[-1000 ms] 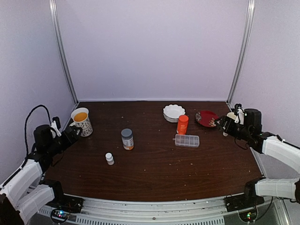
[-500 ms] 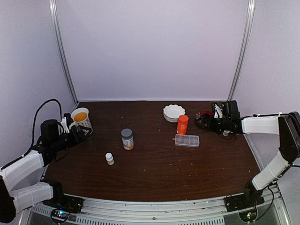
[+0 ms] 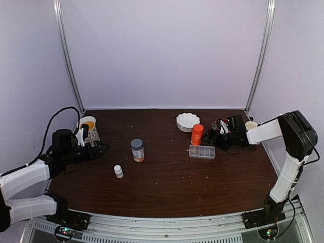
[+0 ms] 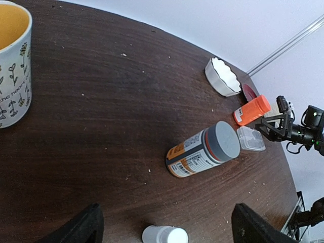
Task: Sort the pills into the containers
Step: Position the pill container at the center of the board.
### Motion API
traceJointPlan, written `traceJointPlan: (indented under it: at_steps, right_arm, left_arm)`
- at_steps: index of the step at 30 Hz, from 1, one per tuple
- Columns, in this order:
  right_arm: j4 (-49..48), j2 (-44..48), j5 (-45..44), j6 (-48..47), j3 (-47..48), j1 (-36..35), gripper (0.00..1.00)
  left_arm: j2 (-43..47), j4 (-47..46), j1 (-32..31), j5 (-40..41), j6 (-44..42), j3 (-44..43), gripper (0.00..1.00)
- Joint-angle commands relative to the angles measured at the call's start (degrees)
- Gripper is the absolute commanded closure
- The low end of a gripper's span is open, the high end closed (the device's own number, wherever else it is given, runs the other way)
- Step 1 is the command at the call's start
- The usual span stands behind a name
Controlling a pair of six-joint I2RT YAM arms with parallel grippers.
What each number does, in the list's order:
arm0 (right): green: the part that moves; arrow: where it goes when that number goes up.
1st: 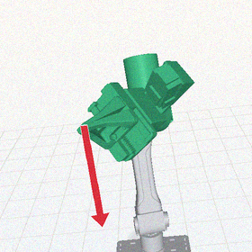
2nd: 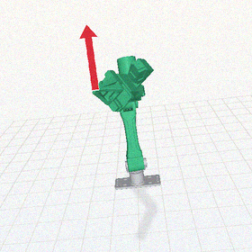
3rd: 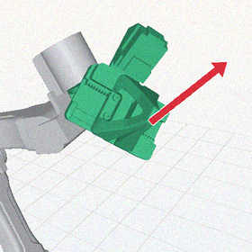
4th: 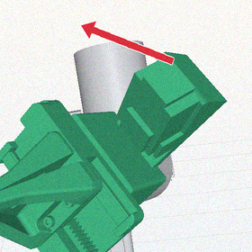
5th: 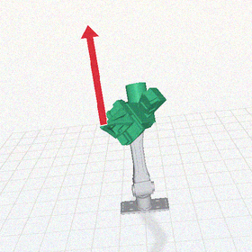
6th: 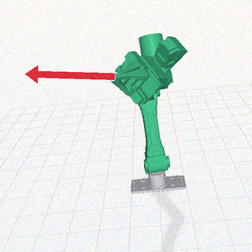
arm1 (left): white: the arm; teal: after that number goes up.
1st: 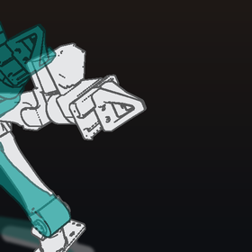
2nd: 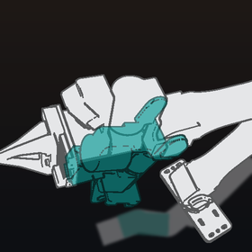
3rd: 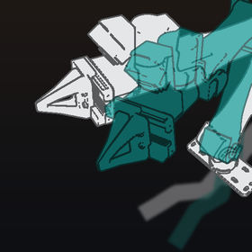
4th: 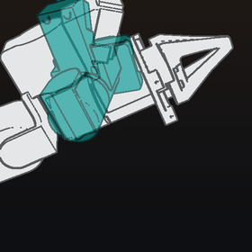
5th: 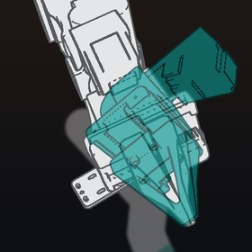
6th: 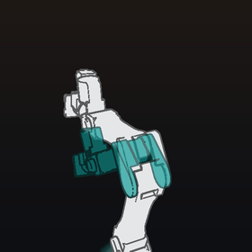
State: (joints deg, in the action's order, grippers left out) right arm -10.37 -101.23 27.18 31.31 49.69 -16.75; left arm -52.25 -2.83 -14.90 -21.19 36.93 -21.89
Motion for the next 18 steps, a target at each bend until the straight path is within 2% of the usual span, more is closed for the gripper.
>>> traceJointPlan:
  at_steps: [1,5,9,18]
  right_arm:
    - [-3.8,-2.5,3.2,-0.4,0.3,-1.0,0.03]
    - [-4.8,-1.4,4.4,-1.6,-2.8,-3.2,0.03]
    - [-6.1,1.0,6.3,-2.5,-7.6,-6.9,0.03]
    - [-9.2,9.5,10.2,-3.0,-18.8,-19.3,0.03]
  left_arm:
    - [-0.8,-1.3,-2.6,1.6,-2.0,-2.8,0.09]
    - [-2.1,0.6,-5.8,3.4,-3.1,-5.4,0.1]
    - [-4.3,2.5,-11.6,9.0,-5.3,-8.6,0.1]
    - [-13.5,4.3,-25.0,16.1,-5.5,-16.8,0.11]
